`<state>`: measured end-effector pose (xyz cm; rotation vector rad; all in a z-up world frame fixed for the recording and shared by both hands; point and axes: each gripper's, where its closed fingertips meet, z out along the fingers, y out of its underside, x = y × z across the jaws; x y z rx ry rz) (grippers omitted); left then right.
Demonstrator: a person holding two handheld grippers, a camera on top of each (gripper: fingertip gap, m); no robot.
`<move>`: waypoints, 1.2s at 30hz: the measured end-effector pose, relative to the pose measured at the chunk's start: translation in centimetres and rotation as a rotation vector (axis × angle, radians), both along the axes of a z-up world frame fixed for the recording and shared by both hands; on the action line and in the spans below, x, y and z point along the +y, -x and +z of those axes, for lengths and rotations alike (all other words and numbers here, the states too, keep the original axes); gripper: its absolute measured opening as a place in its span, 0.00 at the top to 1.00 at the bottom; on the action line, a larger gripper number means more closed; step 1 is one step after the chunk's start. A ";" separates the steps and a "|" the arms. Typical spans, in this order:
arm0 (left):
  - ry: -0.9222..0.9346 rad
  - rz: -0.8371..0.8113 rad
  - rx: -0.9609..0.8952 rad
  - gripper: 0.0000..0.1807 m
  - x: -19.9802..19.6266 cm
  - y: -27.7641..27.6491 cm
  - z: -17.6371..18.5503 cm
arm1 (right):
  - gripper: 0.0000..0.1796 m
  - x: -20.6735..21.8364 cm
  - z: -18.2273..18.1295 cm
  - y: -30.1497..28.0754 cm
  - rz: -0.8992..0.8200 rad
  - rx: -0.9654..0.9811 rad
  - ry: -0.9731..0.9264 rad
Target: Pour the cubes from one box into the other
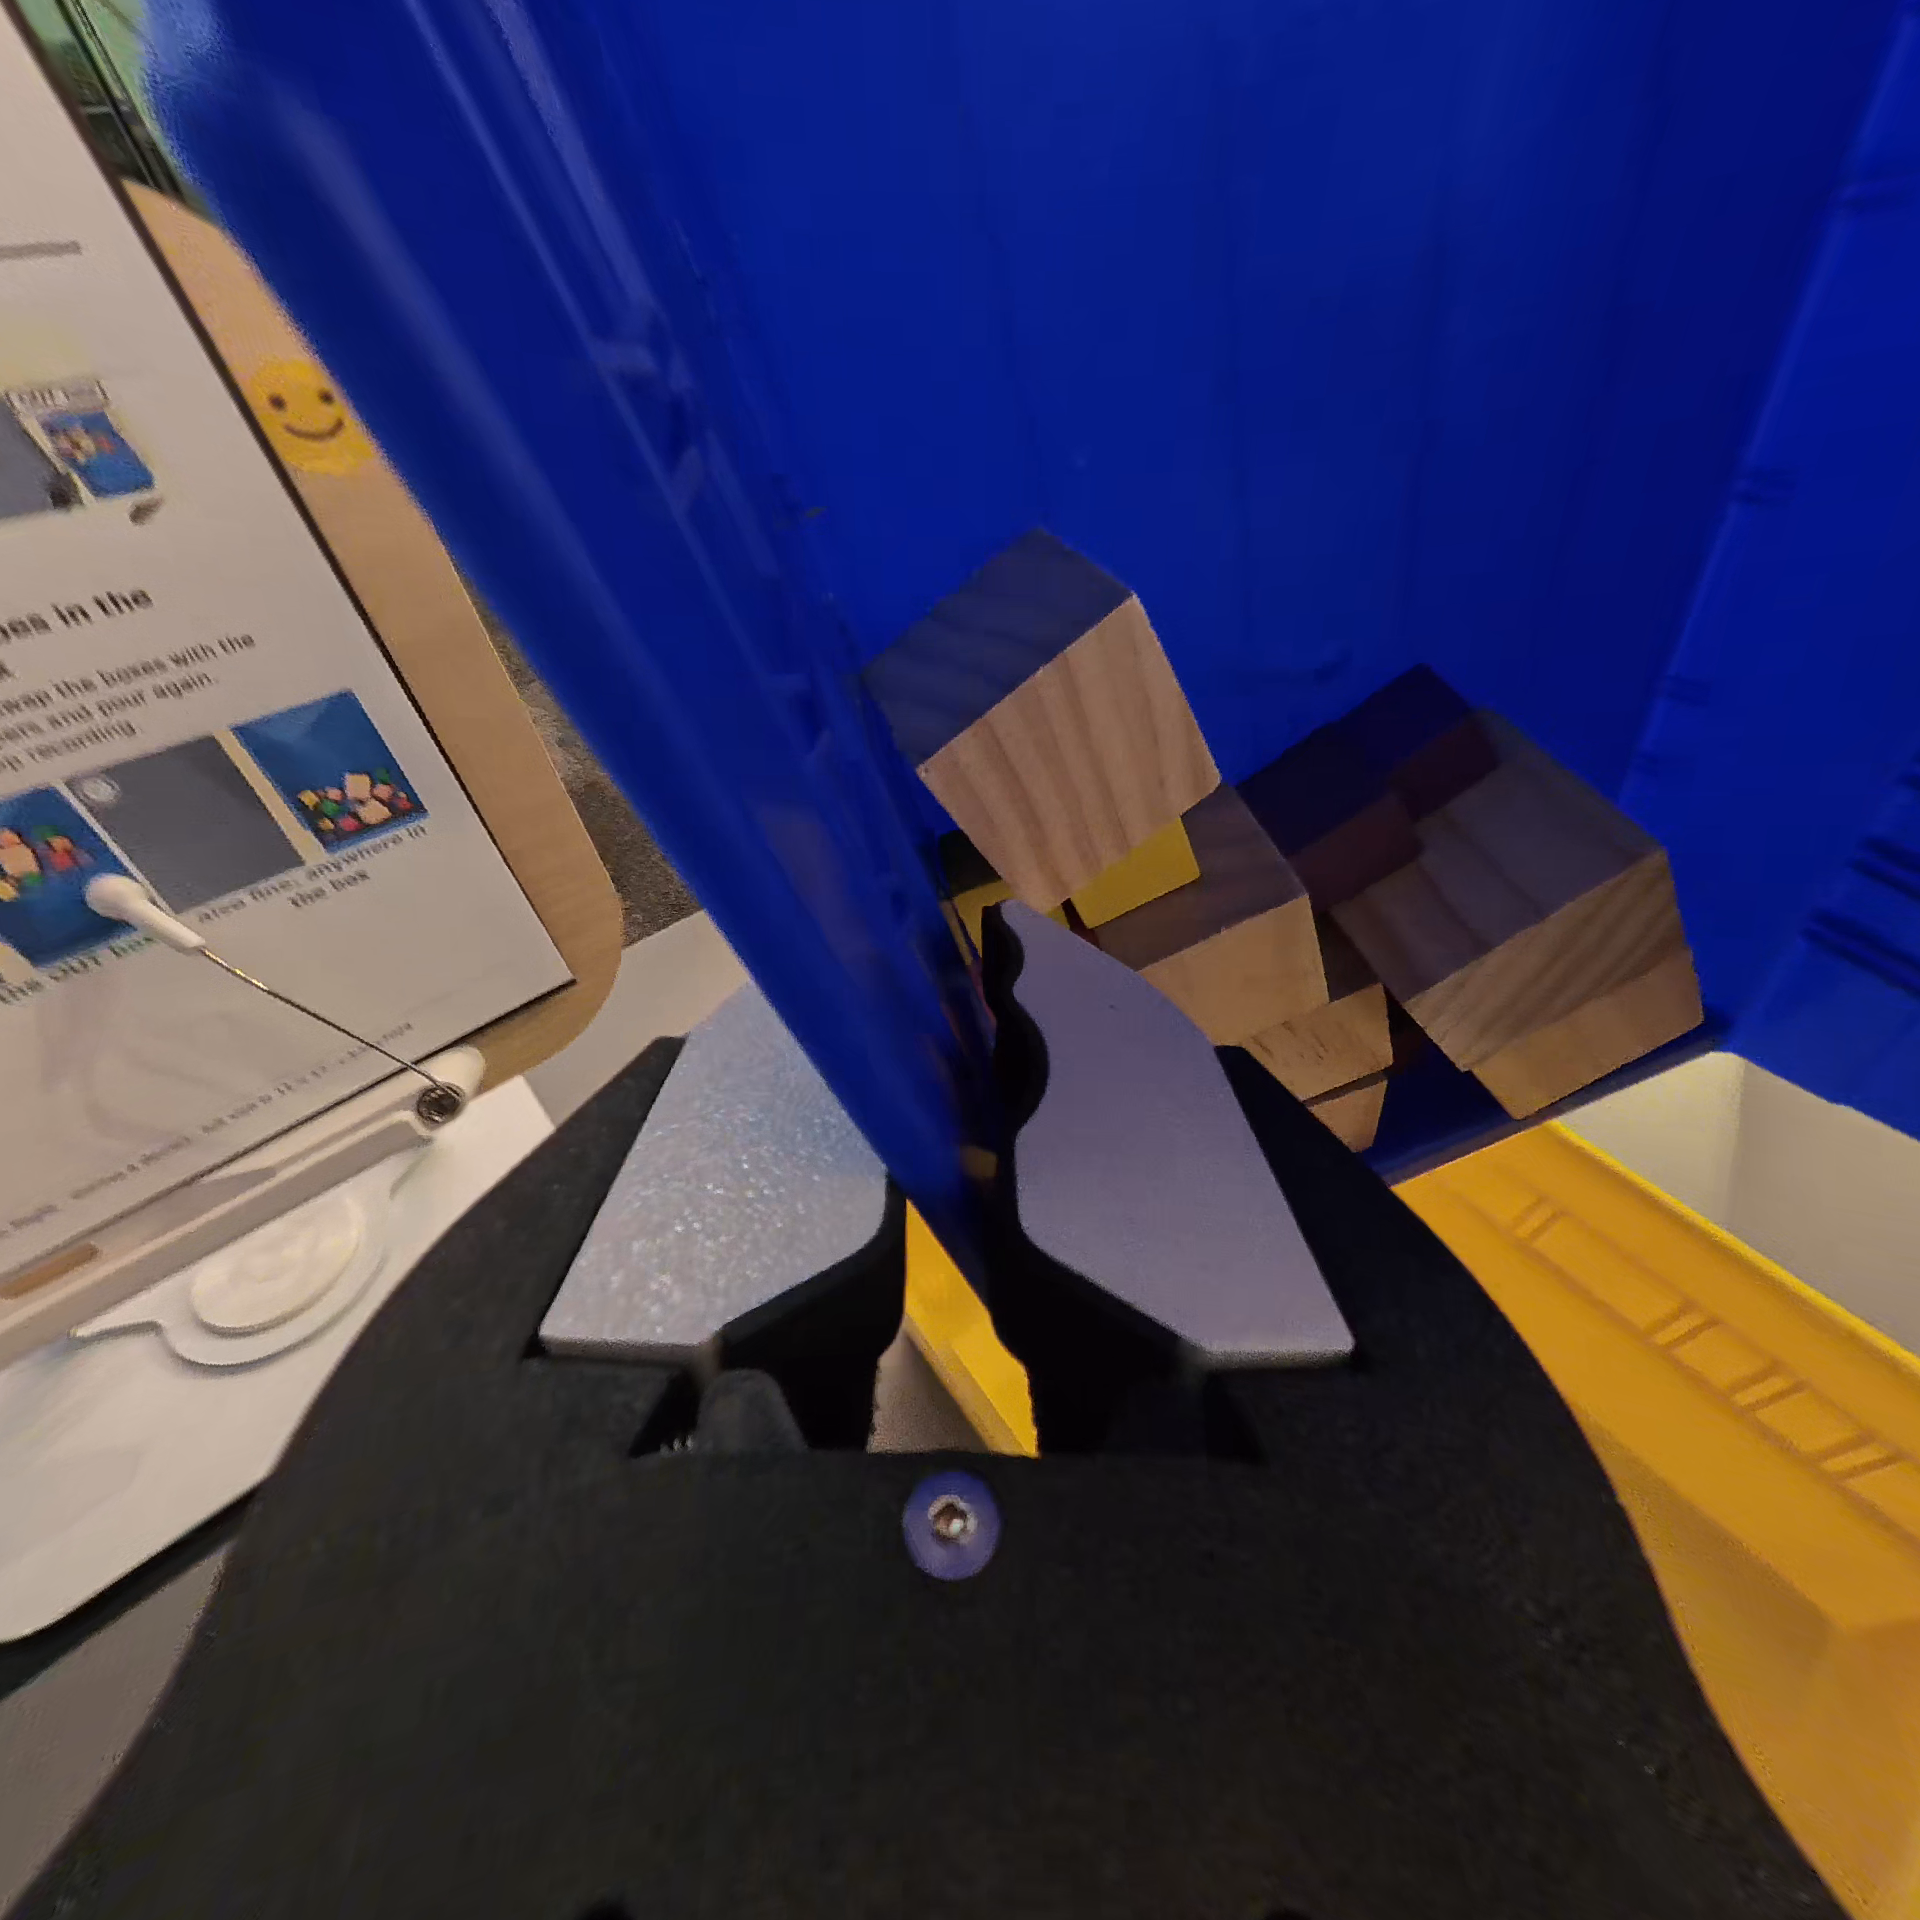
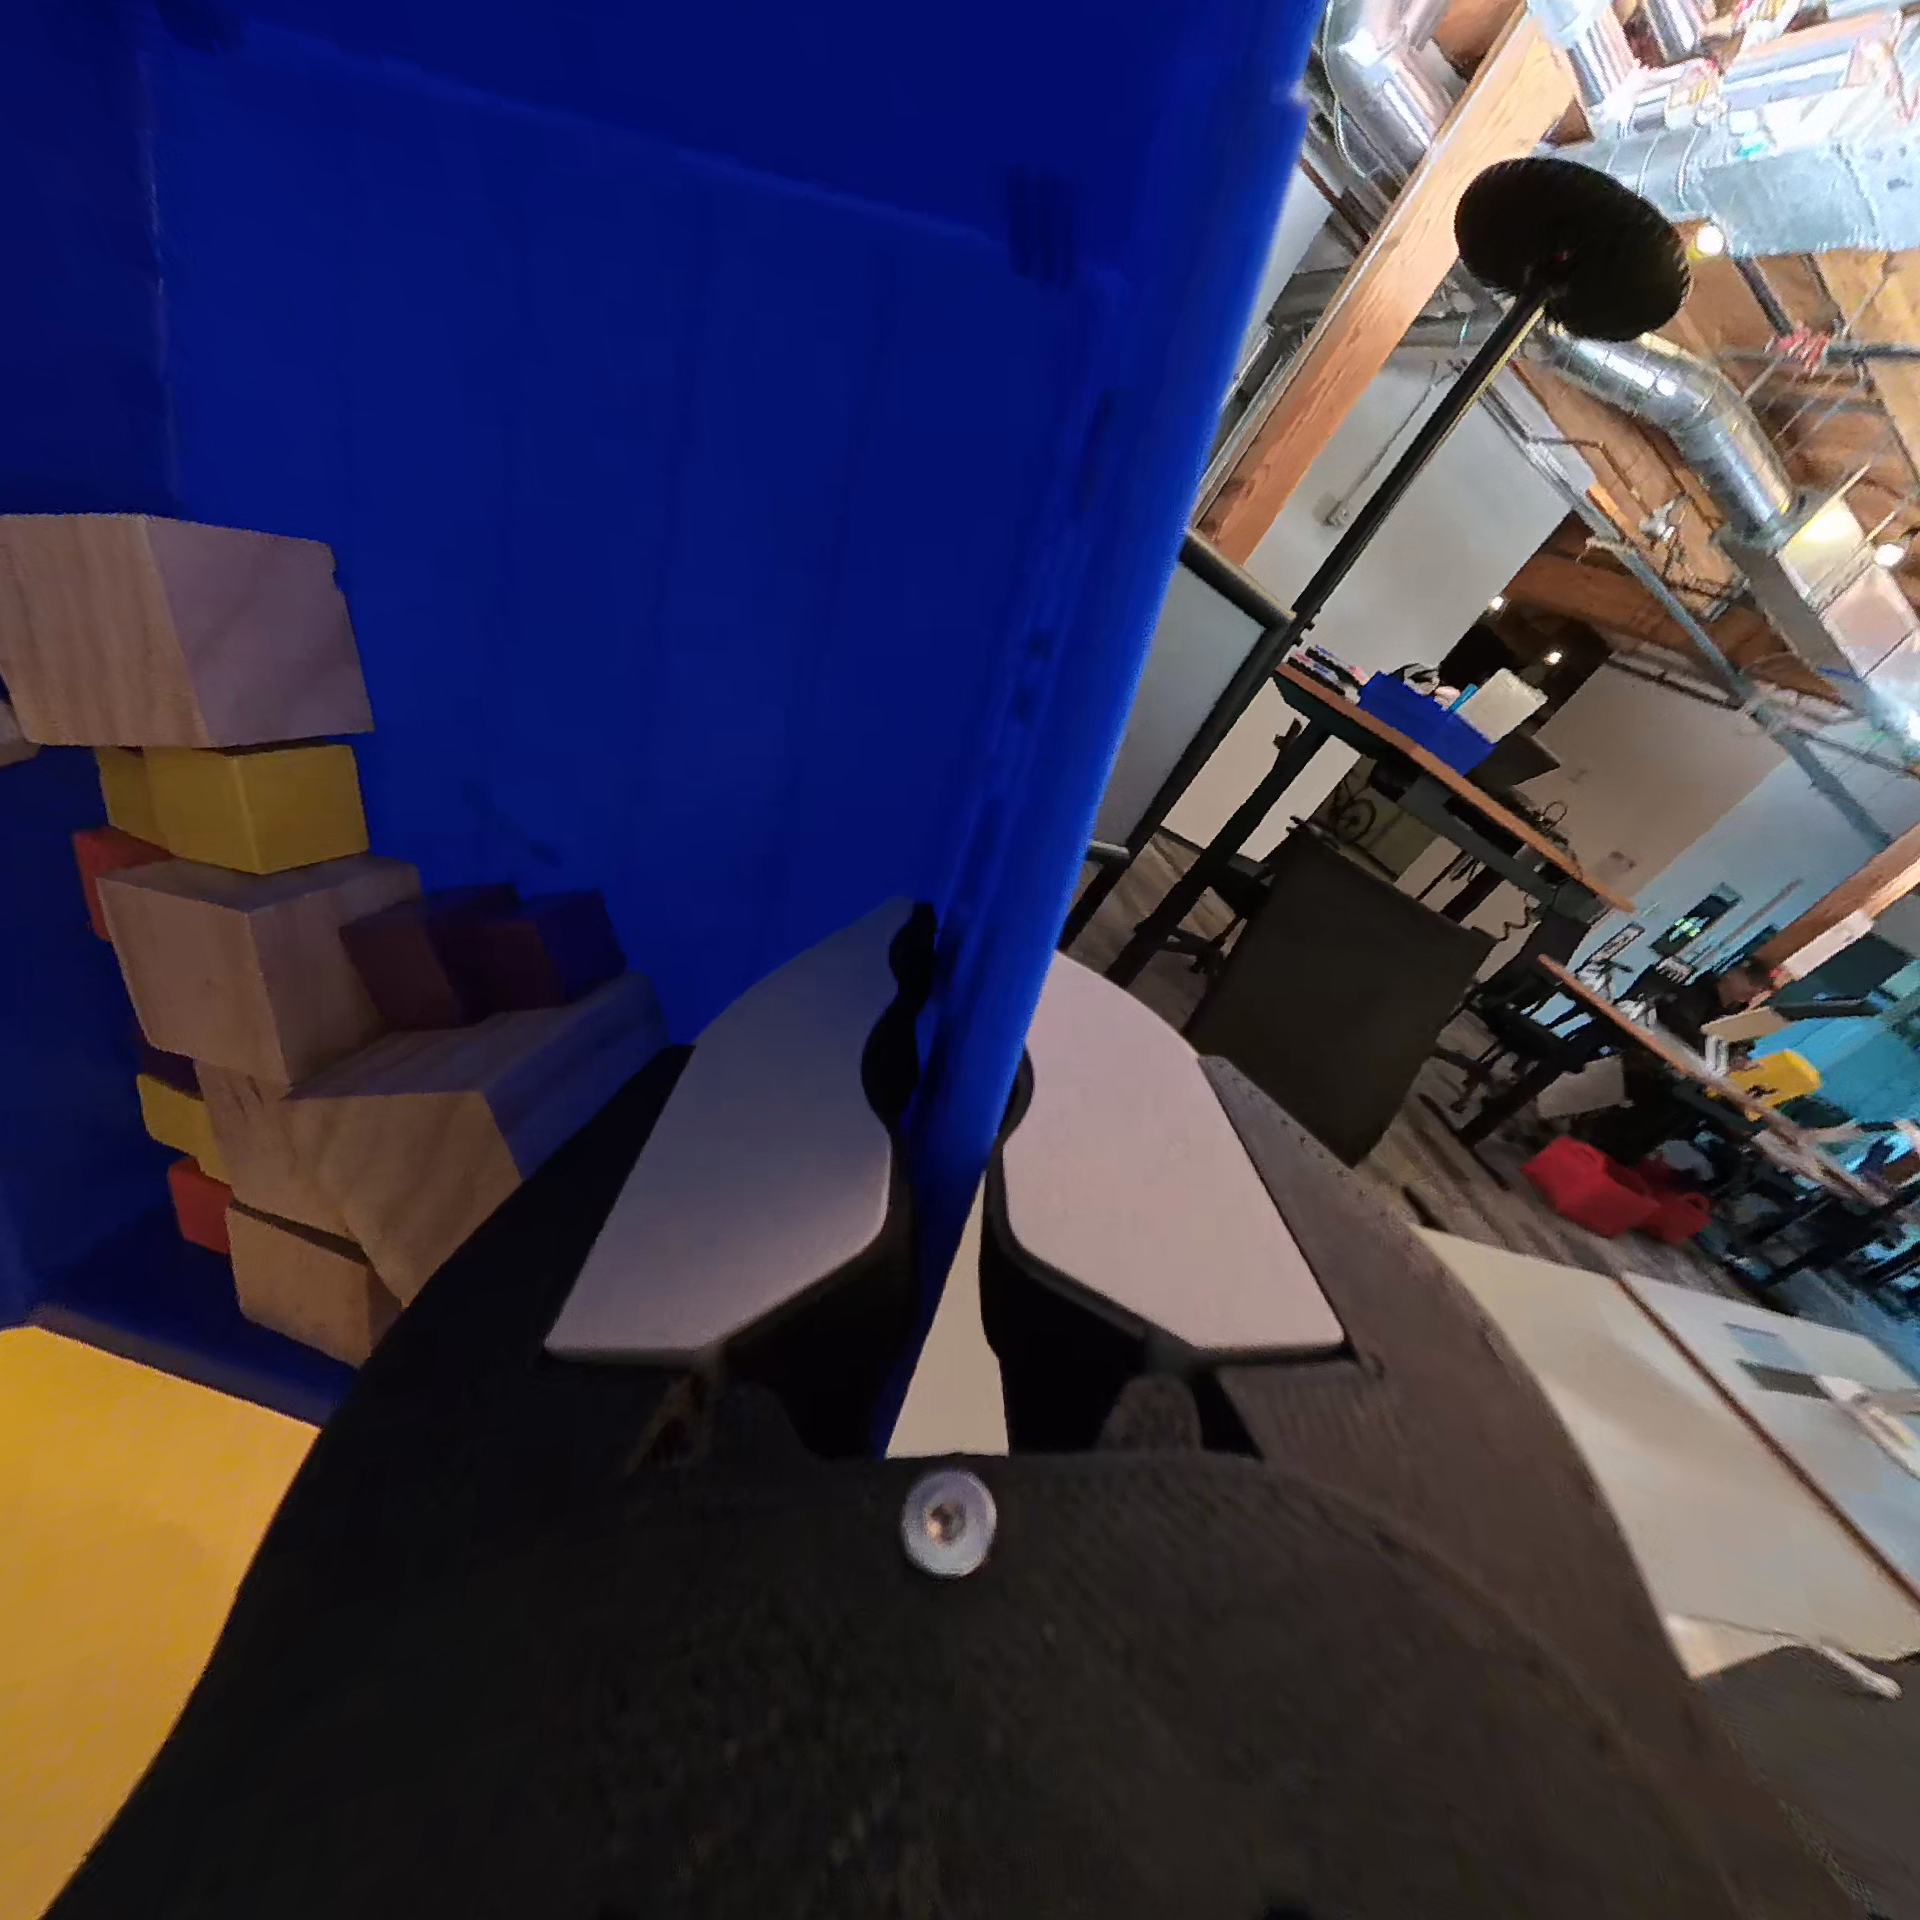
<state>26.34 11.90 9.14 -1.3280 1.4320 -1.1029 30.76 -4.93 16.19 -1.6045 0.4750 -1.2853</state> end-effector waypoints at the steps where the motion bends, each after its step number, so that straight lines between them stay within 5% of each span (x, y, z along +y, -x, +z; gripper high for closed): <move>1: -0.024 0.000 0.011 0.94 -0.1 -0.1 0.3 | 0.97 -0.2 -0.2 -0.2 0.002 0.017 -0.024; 11: -0.228 0.024 0.098 0.94 -0.3 -0.6 2.3 | 0.97 -1.3 -2.4 -1.8 0.017 0.169 -0.198; 36: -0.360 0.054 0.026 0.94 -0.8 -0.1 3.8 | 0.96 -1.8 -3.9 -1.5 0.056 0.185 -0.325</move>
